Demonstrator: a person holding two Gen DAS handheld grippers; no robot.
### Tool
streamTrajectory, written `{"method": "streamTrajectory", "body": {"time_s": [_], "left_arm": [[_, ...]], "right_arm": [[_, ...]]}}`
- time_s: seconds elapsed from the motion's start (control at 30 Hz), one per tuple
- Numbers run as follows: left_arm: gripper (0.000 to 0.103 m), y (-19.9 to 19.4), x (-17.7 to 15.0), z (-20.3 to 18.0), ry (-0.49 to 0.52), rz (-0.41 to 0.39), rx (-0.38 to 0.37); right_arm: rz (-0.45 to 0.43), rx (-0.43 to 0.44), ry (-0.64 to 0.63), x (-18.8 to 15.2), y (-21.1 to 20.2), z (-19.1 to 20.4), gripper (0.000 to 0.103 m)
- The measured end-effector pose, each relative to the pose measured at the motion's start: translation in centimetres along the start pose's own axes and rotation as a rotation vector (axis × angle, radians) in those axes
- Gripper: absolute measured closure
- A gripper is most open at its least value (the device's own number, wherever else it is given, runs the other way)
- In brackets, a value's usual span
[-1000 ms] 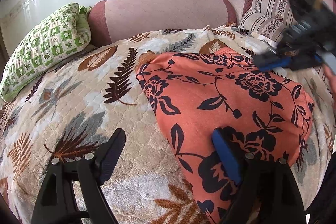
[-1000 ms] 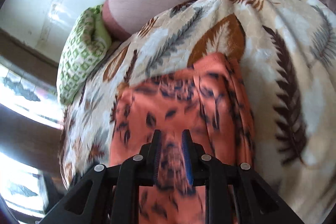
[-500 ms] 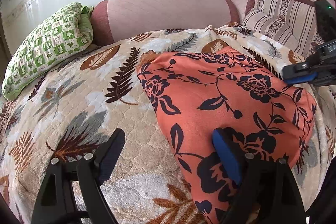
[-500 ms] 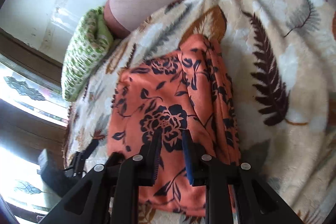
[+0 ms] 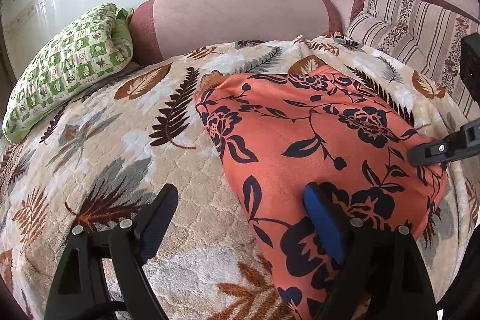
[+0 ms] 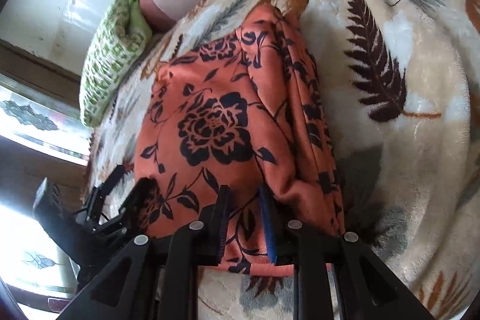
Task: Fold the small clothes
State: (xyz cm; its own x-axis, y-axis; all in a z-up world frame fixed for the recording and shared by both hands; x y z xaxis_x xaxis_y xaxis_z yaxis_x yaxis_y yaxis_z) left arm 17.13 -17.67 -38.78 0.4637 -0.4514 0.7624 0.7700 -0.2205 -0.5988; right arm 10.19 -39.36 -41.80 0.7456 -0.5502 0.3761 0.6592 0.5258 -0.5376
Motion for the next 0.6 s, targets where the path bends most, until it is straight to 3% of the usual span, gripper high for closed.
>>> {"method": "streamTrajectory", "body": {"time_s": [0.13,0.27,0.33,0.4,0.6], "left_arm": [[0.017,0.0,0.0,0.1,-0.007,0.008,-0.005],[0.017,0.1,0.1,0.2,-0.018,0.023,-0.013],[0.017,0.2,0.2,0.3,-0.025,0.032,-0.018],[0.017,0.3,0.3,0.3,-0.033,0.04,-0.025],[0.017,0.5,0.7,0.1,-0.043,0.053,-0.034]], "right_arm": [[-0.004,0.013,0.007,0.6,-1.2,0.4,0.08],[-0.082,0.03,-0.013,1.9,-3.0,0.9,0.079],[-0.119,0.03,-0.003,2.6,-3.8,0.8,0.068],[-0.175,0.033,0.022,3.2,-4.9,0.4,0.02],[-0.223,0.075,0.066,4.8,-5.5,-1.1,0.019]]}}
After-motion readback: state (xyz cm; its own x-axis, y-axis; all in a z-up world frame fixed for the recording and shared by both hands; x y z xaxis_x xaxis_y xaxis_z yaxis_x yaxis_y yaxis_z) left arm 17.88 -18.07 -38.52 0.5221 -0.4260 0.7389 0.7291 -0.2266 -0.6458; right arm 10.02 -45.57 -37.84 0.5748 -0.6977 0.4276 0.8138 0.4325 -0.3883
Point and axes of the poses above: each gripper's, at about its wrist camera, not at the fingertips, and y roughly the way its jaws point, z to its left, x to its top, the point moved 4 cm from there along y, roughly the way its jaws point, and after that the axes turned 14 degrees about x, right-handed, at the moved point
